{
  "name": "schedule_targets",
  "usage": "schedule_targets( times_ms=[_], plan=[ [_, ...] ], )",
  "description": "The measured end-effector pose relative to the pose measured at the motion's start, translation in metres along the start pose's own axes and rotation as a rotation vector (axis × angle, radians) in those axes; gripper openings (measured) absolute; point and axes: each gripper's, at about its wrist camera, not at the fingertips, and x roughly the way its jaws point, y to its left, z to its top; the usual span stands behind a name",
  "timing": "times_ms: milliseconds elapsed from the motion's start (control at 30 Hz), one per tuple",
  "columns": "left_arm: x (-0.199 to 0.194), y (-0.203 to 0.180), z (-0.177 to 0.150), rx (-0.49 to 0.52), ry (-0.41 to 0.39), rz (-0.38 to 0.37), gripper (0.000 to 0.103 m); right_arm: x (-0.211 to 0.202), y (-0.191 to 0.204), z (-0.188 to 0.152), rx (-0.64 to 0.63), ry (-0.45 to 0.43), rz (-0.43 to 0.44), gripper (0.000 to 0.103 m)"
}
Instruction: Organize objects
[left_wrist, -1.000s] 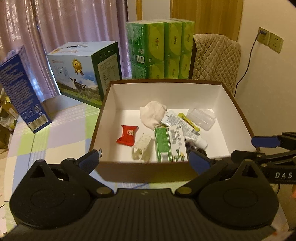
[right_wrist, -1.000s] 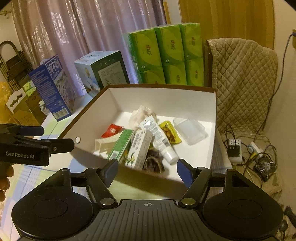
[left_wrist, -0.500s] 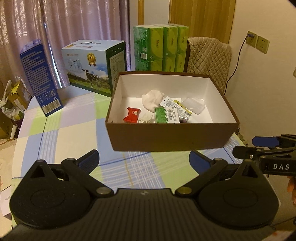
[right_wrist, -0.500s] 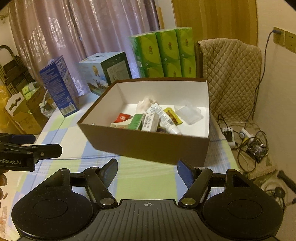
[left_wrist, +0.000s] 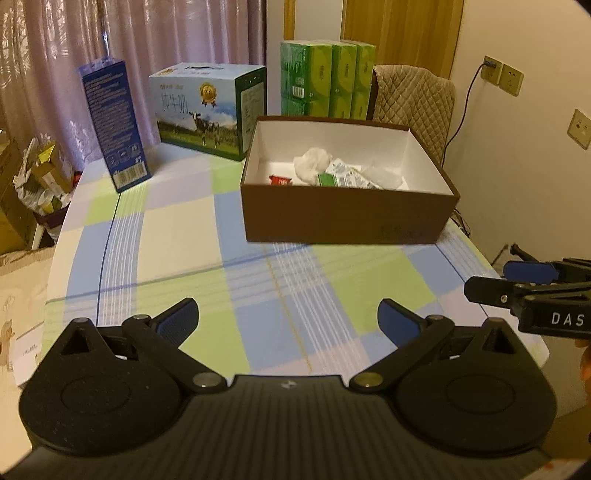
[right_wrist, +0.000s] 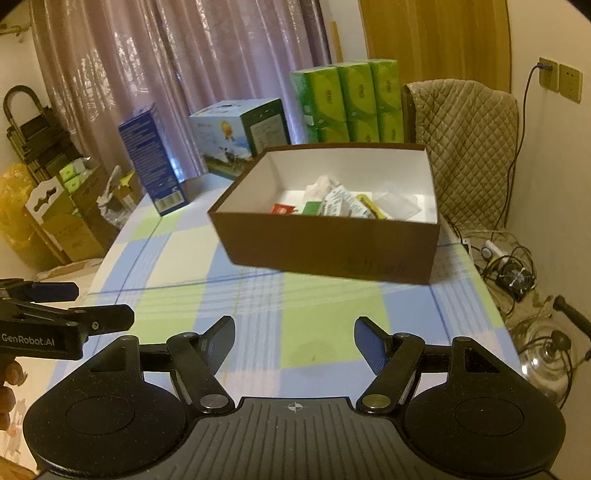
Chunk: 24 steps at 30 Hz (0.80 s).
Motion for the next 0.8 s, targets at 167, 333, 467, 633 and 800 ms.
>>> schedule_targets(
  times_ms=[167,333,467,633,800],
  plan=[
    [-0.015,0.004,-0.022,0.002,0.013,-0.006,0.102,-0.008,0.017,-0.021,-0.002,0.022,0.001,0.069],
    [-0.027,0.009,-0.043,-0.002,0.025,-0.016,0.102,-0.013,0.033,-0.041,-0.011,0.050,0.008,0.069],
    [-0.031,0.015,-0.058,-0.011,0.042,-0.011,0.102,-0.014,0.044,-0.054,-0.015,0.069,0.011,0.069],
    [-0.036,0.023,-0.073,-0.026,0.062,-0.002,0.102,-0.015,0.055,-0.064,-0.019,0.086,0.017,0.069],
    [-0.040,0.030,-0.085,-0.038,0.071,0.003,0.102,-0.015,0.063,-0.070,-0.026,0.093,0.021,0.069]
  ],
)
